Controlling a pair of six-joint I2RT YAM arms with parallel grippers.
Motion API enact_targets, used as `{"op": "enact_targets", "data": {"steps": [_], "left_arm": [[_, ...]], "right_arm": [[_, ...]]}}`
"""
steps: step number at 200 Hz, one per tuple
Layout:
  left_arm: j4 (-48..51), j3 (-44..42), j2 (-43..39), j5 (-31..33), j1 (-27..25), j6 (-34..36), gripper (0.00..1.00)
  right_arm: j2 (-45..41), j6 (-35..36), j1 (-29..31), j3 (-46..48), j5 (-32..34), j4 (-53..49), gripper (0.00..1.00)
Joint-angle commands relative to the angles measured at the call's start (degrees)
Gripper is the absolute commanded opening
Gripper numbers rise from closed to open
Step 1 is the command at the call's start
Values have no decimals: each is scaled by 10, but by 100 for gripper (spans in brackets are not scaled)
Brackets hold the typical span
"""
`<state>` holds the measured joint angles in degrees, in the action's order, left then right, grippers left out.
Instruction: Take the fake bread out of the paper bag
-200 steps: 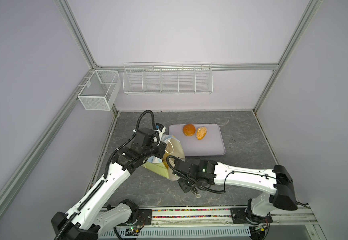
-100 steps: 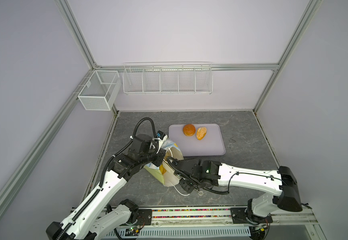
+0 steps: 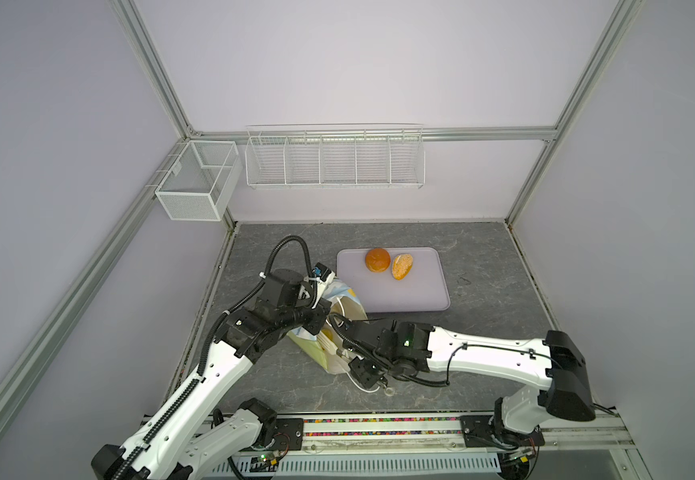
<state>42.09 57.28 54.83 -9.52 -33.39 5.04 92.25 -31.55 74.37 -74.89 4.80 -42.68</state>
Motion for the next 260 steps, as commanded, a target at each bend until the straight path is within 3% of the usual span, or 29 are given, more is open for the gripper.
{"op": "enact_targets", "data": {"steps": [1, 80, 131, 167, 260], "left_arm": [[7, 12, -5, -15, 0, -1, 0], [-12, 16, -6, -26, 0, -7, 0], [-13, 18, -4, -21, 0, -3, 0], [-17, 11, -6, -16, 0, -2, 0], [-34, -5, 1, -17, 0, -10, 0]], "right_arm": [[21, -31, 3, -5, -18, 21, 45], [88, -60, 3, -45, -24, -4, 45], [91, -50, 0, -61, -19, -40, 19], [61, -50, -2, -50, -6, -58, 8], [1, -63, -2, -16, 27, -100, 6]]}}
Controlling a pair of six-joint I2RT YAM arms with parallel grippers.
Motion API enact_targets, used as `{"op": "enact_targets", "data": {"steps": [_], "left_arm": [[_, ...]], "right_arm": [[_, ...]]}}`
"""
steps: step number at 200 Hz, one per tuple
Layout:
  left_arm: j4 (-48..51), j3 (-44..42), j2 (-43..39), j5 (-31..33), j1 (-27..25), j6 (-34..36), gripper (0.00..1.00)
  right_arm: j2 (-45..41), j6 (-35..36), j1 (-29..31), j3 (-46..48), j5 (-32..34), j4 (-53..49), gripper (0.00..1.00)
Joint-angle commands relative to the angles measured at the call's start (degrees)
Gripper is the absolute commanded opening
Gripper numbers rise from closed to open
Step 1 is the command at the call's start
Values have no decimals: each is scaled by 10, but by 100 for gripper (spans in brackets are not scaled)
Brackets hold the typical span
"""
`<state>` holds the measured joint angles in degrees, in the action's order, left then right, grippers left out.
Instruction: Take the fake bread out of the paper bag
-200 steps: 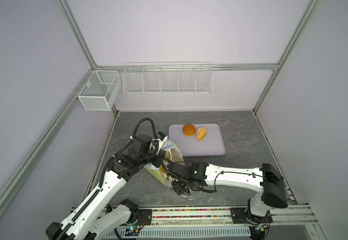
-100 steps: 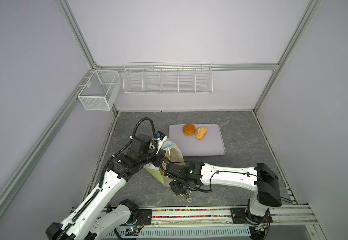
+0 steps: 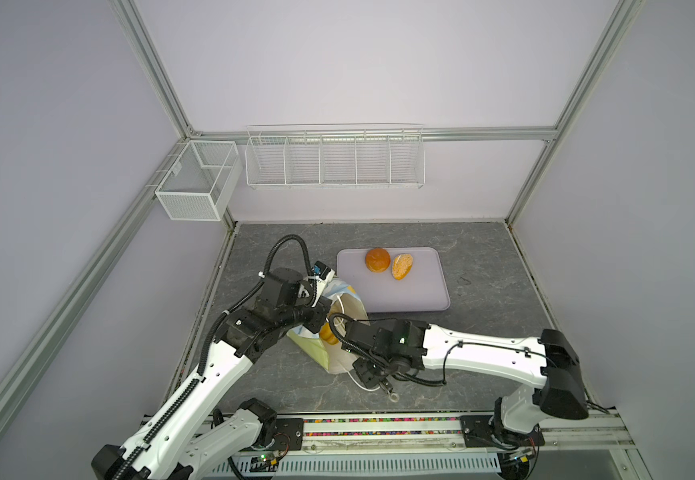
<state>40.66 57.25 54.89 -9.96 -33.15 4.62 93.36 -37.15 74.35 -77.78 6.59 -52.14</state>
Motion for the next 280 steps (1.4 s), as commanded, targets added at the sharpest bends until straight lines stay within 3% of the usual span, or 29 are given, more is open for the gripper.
{"op": "enact_targets", "data": {"steps": [1, 51, 198, 280], "left_arm": [[-20, -5, 1, -13, -3, -6, 0], [-17, -7, -1, -5, -3, -10, 0], [21, 122, 98, 135, -3, -178, 0], [23, 147, 111, 169, -3, -199, 0]], "right_arm": [[-9, -6, -2, 14, 9, -5, 6], [14, 10, -2, -21, 12, -13, 6], [-144, 7, -9, 20, 136, -5, 6], [-229, 7, -28, 49, 193, 26, 6]]}}
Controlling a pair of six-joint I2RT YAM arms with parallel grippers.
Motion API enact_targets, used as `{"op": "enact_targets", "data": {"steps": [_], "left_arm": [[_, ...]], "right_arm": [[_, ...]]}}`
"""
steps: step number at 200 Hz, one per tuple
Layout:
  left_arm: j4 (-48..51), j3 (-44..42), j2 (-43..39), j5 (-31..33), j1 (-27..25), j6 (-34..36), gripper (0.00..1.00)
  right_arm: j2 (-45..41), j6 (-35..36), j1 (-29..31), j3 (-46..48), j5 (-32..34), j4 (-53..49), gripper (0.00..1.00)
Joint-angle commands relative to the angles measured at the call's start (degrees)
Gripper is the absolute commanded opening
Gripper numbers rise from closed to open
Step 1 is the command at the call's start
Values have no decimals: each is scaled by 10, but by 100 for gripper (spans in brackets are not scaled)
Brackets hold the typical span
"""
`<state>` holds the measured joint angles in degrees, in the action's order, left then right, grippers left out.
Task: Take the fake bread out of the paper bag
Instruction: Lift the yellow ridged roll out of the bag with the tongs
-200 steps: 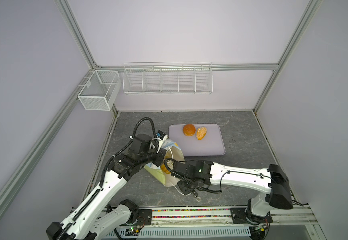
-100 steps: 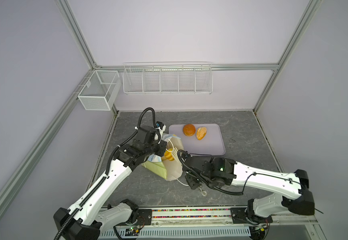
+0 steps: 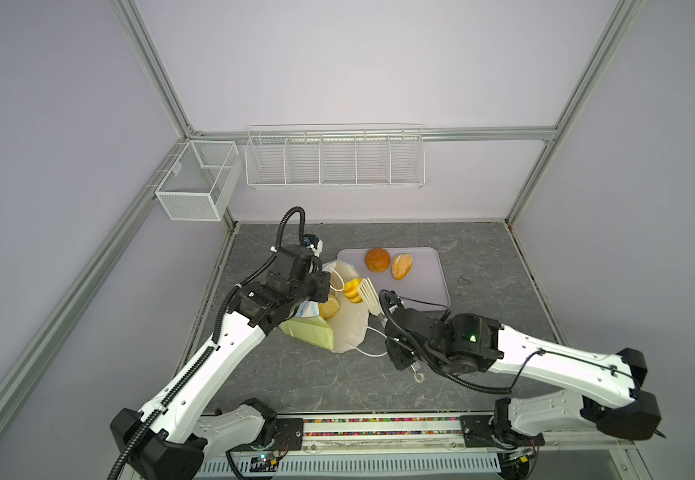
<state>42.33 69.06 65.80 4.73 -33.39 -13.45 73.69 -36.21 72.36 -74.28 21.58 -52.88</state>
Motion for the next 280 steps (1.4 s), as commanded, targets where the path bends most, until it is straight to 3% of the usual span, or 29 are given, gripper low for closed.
{"op": "enact_targets", "data": {"steps": [1, 43, 72, 152, 204, 280], "left_arm": [[6, 29, 2, 23, 0, -18, 0], [16, 40, 8, 35, 0, -21, 0], [21, 44, 13, 40, 0, -17, 0], [46, 37, -13, 60, 0, 0, 0], [55, 34, -23, 62, 0, 15, 0], [51, 26, -30, 56, 0, 36, 0]], "right_arm": [[-34, -3, -9, 15, 44, 34, 6], [-69, 3, -28, 25, 59, 50, 6], [-72, 9, -76, 18, 43, 33, 6], [-25, 49, -296, 81, -119, 14, 6], [20, 71, -447, 124, -242, 77, 6], [189, 99, -534, 47, -326, 110, 6]]}}
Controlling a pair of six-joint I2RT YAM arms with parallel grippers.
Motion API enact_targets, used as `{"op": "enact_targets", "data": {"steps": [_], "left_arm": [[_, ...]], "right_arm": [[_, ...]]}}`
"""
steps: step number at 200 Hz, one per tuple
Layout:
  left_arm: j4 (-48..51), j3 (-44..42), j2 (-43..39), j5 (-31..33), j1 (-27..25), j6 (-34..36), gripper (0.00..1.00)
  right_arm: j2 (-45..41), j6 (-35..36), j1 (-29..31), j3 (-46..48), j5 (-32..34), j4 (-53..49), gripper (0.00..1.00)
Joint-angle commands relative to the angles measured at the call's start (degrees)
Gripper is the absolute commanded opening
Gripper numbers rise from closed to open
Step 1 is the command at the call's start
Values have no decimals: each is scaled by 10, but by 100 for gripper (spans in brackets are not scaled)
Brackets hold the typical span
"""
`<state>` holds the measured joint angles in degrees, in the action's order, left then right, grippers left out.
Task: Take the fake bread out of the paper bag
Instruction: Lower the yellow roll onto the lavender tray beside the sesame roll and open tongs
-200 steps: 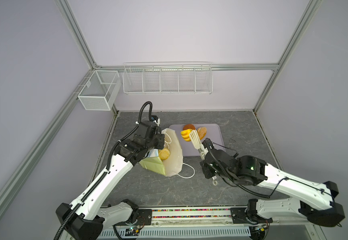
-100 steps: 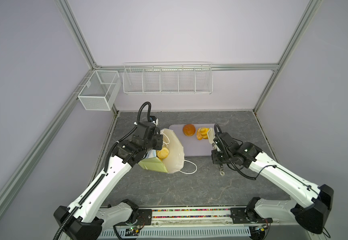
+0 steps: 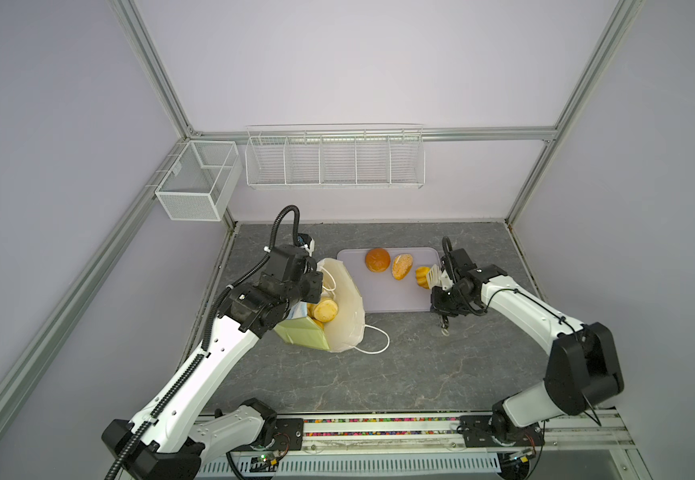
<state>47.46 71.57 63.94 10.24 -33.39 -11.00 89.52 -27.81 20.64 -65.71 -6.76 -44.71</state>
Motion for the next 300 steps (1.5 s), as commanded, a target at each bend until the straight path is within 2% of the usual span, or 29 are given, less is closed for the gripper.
{"op": "enact_targets", "data": {"steps": [1, 52, 98, 168, 300], "left_arm": [[0, 1, -12, 1, 0, 12, 0], [-4, -8, -18, 2, 0, 22, 0], [-7, -19, -18, 5, 0, 29, 0], [-9, -21, -18, 4, 0, 40, 0], [-6, -31, -32, -13, 0, 60, 0]], "right_arm": [[33, 15, -18, -40, -44, 29, 6], [115, 32, -47, -100, -57, 23, 7], [156, 58, -54, -160, -37, -21, 26], [135, 70, -54, -179, 10, -37, 32], [75, 93, -50, -167, 59, -42, 33]]}}
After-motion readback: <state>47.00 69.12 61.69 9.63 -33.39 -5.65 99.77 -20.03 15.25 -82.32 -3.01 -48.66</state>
